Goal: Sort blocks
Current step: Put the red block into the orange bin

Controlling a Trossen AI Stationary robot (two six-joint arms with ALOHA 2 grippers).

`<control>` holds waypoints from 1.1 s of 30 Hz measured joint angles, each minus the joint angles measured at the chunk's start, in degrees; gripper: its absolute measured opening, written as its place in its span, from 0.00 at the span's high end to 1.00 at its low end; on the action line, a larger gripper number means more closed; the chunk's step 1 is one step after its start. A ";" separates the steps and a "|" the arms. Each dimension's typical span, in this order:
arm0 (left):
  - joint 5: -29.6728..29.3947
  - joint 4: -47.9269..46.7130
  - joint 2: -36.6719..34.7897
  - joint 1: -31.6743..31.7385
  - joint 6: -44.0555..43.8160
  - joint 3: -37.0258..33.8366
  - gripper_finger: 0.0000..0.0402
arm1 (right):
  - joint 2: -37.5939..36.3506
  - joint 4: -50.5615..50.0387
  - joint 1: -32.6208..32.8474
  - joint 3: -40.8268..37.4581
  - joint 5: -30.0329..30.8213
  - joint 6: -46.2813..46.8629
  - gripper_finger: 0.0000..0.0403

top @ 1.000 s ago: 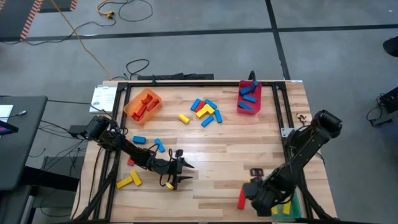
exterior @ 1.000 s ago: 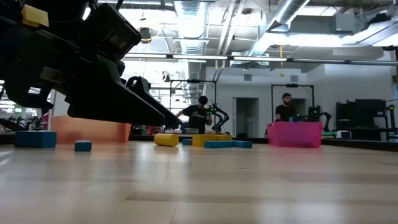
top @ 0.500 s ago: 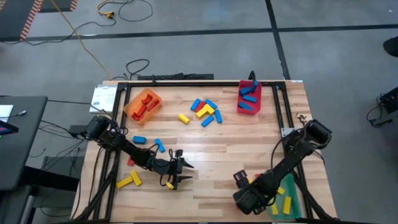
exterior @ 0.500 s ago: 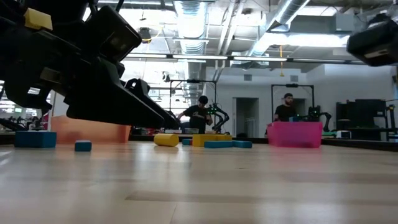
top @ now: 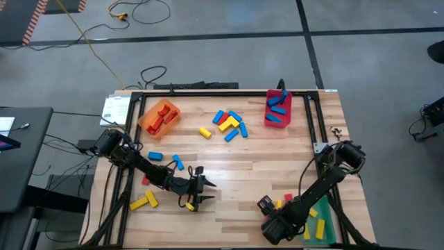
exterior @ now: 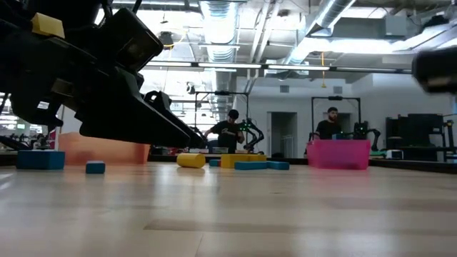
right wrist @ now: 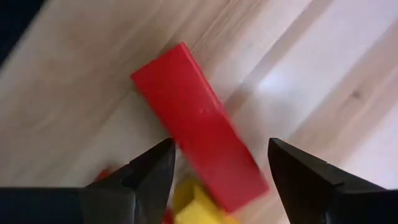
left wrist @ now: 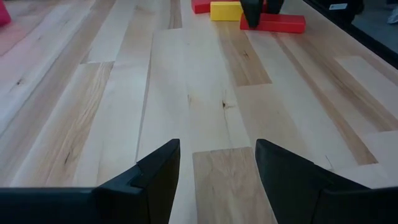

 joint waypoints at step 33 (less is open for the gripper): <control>-0.02 0.06 0.00 -0.11 -0.87 0.02 0.49 | 3.27 -7.59 -6.61 5.43 11.79 11.20 0.73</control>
